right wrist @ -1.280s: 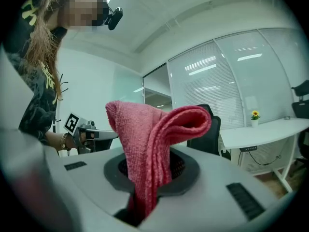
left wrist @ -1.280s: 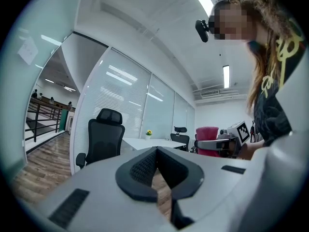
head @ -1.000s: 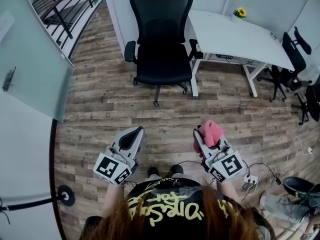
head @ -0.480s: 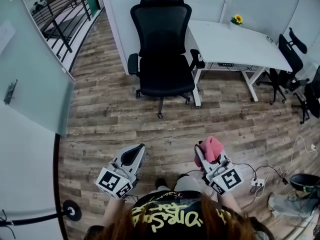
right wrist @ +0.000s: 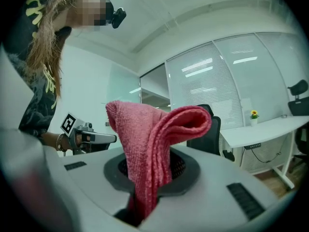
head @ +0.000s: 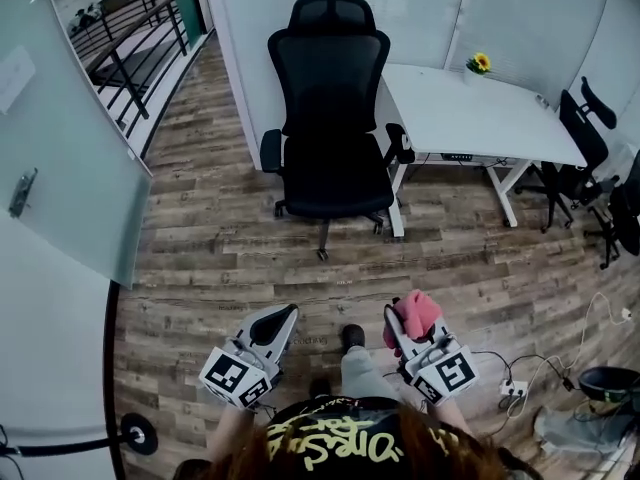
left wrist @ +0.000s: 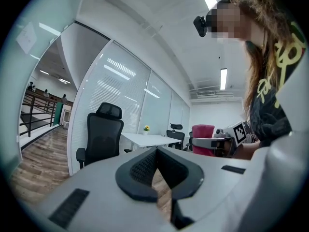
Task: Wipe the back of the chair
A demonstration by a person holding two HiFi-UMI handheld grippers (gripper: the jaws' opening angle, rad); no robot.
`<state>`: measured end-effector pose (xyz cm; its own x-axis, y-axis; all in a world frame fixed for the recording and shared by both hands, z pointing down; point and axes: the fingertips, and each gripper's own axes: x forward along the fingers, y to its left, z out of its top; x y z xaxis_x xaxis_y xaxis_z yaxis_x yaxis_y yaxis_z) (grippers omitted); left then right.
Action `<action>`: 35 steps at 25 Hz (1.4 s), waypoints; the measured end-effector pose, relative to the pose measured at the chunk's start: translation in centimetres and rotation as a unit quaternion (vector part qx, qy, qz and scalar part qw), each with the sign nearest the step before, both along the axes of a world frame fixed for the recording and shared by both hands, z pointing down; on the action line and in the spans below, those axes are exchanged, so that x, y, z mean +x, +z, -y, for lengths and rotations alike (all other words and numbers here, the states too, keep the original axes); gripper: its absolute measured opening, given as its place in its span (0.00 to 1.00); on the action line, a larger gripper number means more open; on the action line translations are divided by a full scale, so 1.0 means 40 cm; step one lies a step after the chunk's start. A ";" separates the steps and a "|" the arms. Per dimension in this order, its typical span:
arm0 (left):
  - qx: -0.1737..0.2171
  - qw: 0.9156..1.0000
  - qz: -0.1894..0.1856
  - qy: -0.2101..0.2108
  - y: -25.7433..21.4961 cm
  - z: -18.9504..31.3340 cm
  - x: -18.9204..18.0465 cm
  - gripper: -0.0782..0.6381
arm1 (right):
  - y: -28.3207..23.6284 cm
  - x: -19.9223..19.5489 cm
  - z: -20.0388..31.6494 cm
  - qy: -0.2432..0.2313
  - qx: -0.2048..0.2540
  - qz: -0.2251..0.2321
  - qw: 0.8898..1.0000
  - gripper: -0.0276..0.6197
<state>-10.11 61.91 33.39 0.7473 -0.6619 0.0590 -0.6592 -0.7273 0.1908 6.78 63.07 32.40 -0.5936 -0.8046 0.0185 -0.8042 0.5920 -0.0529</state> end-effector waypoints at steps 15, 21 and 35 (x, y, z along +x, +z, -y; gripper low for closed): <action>0.041 0.998 0.003 -0.047 -0.073 0.411 0.124 0.09 | -0.031 0.087 0.407 -0.072 0.019 -0.016 0.997 0.13; 0.047 0.996 0.005 -0.074 -0.074 0.530 0.179 0.09 | -0.013 0.151 0.525 -0.094 0.013 -0.023 0.995 0.13; 0.029 0.995 0.013 -0.094 -0.054 0.626 0.180 0.09 | -0.005 0.191 0.660 -0.097 -0.004 -0.001 0.995 0.13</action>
<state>-2.92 36.88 31.23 0.6091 -0.7923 0.0343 -0.7885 -0.6005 0.1331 14.42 36.66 32.21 -0.7375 -0.6749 0.0252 -0.6751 0.7355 -0.0573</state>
